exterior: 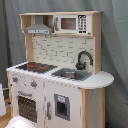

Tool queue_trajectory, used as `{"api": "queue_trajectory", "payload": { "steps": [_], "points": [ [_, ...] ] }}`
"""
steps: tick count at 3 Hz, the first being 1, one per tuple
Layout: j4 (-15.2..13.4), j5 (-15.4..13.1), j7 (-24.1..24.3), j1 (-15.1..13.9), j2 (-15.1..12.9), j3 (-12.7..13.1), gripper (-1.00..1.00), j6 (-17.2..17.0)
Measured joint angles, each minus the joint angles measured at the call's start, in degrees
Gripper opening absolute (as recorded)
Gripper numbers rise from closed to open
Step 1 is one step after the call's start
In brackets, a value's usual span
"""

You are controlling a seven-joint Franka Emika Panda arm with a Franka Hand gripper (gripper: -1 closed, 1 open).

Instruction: Play with the kitchen

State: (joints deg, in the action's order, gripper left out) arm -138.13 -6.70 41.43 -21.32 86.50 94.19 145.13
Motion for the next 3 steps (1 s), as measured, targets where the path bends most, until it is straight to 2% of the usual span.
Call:
{"api": "queue_trajectory", "payload": {
  "steps": [2, 3],
  "points": [
    [-0.51, 0.00, 12.79, -2.16, -0.02, 1.65, 1.00, 3.00],
    [-2.23, 0.00, 15.99, -3.37, -0.01, 1.84, 1.00, 8.17]
  ]
}}
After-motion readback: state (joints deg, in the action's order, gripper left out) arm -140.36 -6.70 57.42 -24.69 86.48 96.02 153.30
